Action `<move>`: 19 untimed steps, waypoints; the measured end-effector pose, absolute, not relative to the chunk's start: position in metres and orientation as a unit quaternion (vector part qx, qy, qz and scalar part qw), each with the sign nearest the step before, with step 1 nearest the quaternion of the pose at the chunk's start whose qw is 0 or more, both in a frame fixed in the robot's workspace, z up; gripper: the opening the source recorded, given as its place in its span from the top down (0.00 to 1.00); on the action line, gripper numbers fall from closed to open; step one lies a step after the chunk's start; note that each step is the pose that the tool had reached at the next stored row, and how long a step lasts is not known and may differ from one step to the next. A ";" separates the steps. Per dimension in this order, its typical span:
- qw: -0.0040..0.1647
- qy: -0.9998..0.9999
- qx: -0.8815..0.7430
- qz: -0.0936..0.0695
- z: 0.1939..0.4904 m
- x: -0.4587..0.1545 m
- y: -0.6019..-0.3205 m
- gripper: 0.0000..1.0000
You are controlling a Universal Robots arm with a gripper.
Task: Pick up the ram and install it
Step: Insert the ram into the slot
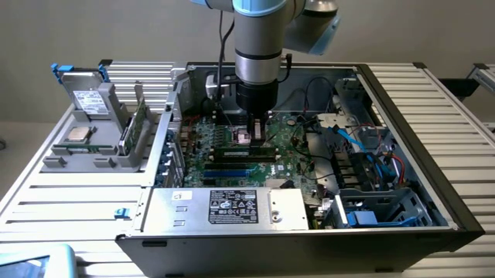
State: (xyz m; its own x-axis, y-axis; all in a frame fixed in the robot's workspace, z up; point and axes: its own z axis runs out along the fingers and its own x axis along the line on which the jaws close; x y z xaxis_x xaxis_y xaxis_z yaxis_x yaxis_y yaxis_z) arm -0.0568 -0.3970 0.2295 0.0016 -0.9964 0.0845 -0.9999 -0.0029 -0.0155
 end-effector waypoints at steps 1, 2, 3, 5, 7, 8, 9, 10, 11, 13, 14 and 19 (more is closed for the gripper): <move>0.024 -0.705 0.708 0.035 0.229 -0.057 -0.397 0.87; 0.024 -0.705 0.708 0.035 0.229 -0.057 -0.397 0.87; 0.024 -0.705 0.708 0.035 0.229 -0.057 -0.397 0.87; 0.024 -0.705 0.708 0.035 0.229 -0.057 -0.397 0.87; 0.023 -0.705 0.708 0.035 0.229 -0.057 -0.397 0.87; 0.023 -0.705 0.708 0.035 0.229 -0.057 -0.397 0.87; 0.023 -0.705 0.708 0.034 0.229 -0.057 -0.397 0.87; 0.023 -0.705 0.708 0.034 0.229 -0.057 -0.397 0.87; 0.023 -0.705 0.708 0.034 0.229 -0.057 -0.397 0.87; 0.022 -0.705 0.708 0.034 0.229 -0.057 -0.398 0.87; 0.022 -0.705 0.708 0.034 0.229 -0.057 -0.398 0.87; 0.022 -0.705 0.708 0.033 0.229 -0.057 -0.398 0.87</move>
